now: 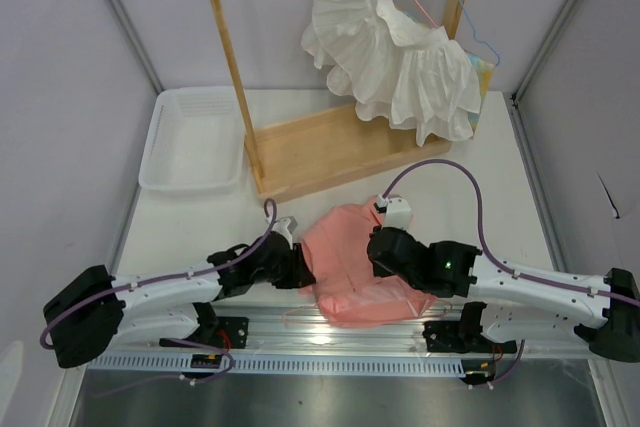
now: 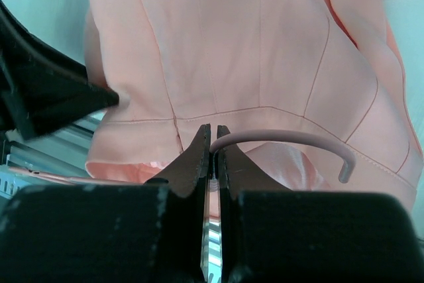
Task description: Place the skirt on the hanger
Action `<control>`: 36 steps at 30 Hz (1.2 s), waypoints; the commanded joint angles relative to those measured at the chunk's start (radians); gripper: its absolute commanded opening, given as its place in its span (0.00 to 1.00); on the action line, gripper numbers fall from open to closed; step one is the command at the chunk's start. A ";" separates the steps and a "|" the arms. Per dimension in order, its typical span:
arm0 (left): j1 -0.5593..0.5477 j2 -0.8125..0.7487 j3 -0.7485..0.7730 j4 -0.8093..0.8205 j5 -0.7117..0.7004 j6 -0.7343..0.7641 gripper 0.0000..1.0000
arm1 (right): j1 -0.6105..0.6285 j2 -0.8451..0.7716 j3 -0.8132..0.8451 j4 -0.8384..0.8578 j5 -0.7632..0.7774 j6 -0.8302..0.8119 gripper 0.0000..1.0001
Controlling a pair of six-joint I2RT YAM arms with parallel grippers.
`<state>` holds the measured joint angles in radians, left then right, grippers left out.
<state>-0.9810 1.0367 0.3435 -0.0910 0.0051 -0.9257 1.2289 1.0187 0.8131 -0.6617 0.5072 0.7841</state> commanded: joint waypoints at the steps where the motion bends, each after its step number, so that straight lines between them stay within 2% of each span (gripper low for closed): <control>1: 0.065 0.028 -0.018 0.083 0.021 -0.019 0.32 | -0.002 -0.012 0.052 -0.015 0.017 -0.005 0.00; 4: 0.149 0.020 -0.003 0.068 0.032 0.010 0.00 | -0.009 -0.015 0.063 -0.027 0.024 -0.013 0.00; 10: 0.335 -0.006 0.122 -0.064 0.022 0.088 0.00 | -0.017 -0.014 0.084 -0.070 0.047 -0.014 0.00; 15: 0.488 0.045 0.190 -0.081 0.079 0.146 0.00 | -0.017 0.009 0.106 -0.107 0.082 -0.014 0.00; 21: 0.513 0.083 0.245 -0.065 0.186 0.220 0.00 | -0.051 0.043 0.087 -0.087 0.083 -0.016 0.00; 24: 0.513 0.039 0.259 -0.076 0.263 0.287 0.17 | -0.069 0.034 0.064 -0.041 0.056 -0.038 0.00; 25: 0.513 0.020 0.265 -0.085 0.283 0.301 0.28 | -0.069 0.031 0.060 -0.027 0.047 -0.043 0.00; 28: 0.502 -0.059 0.310 -0.180 0.326 0.366 0.45 | -0.075 0.026 0.057 -0.001 0.034 -0.051 0.00; 30: 0.487 -0.119 0.340 -0.264 0.335 0.419 0.50 | -0.075 0.035 0.060 0.008 0.031 -0.057 0.00; 33: 0.441 -0.151 0.377 -0.322 0.384 0.485 0.50 | -0.074 0.050 0.072 0.017 0.021 -0.065 0.00; 36: 0.302 -0.113 0.423 -0.387 0.331 0.543 0.52 | -0.071 0.052 0.078 0.024 0.017 -0.068 0.00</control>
<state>-0.5793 0.8936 0.7059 -0.3775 0.3206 -0.4934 1.1564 1.0664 0.8677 -0.6609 0.5205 0.7349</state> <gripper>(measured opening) 0.508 0.047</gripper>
